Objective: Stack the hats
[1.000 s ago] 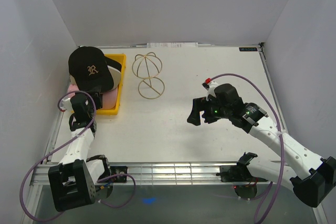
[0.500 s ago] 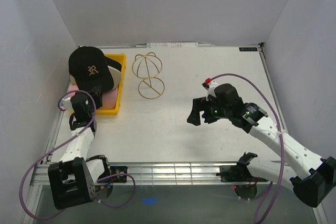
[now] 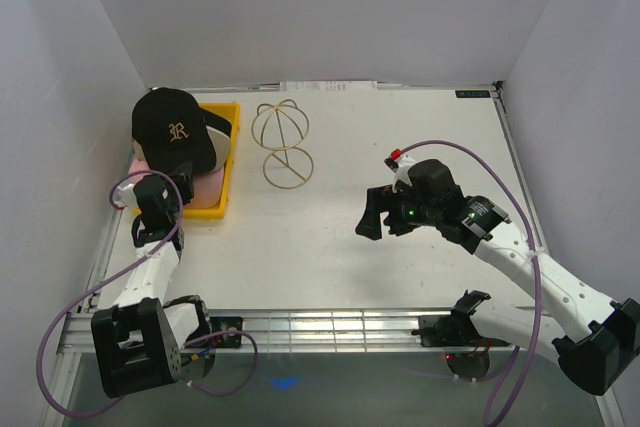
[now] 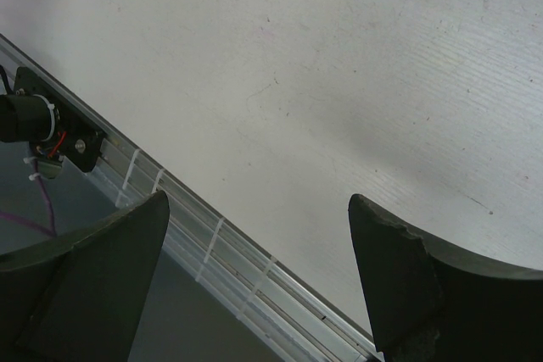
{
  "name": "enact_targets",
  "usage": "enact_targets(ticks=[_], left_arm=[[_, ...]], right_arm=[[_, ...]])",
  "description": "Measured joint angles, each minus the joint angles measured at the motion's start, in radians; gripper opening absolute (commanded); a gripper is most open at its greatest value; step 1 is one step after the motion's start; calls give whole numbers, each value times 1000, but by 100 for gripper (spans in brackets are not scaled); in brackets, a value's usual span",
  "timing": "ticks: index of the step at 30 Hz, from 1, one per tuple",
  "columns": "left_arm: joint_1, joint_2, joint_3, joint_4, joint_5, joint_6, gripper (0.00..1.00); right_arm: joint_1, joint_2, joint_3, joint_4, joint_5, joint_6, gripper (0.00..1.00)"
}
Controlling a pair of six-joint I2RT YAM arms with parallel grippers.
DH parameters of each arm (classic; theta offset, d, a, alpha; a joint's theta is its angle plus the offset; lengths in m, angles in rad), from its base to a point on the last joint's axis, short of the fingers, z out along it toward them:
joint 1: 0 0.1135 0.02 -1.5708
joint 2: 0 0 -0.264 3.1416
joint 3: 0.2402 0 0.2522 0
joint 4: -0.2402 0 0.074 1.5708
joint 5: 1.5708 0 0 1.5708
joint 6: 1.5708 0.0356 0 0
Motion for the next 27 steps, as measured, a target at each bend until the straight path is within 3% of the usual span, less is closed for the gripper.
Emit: enact_targets(ticks=[20,27], left_arm=[[0,-6,55,10,0,-4,1],[0,-8,80,21,0,-4,0]], right_arm=[[0,0,0,1,-1,0,91],[0,0,0,7,-5,0,92]])
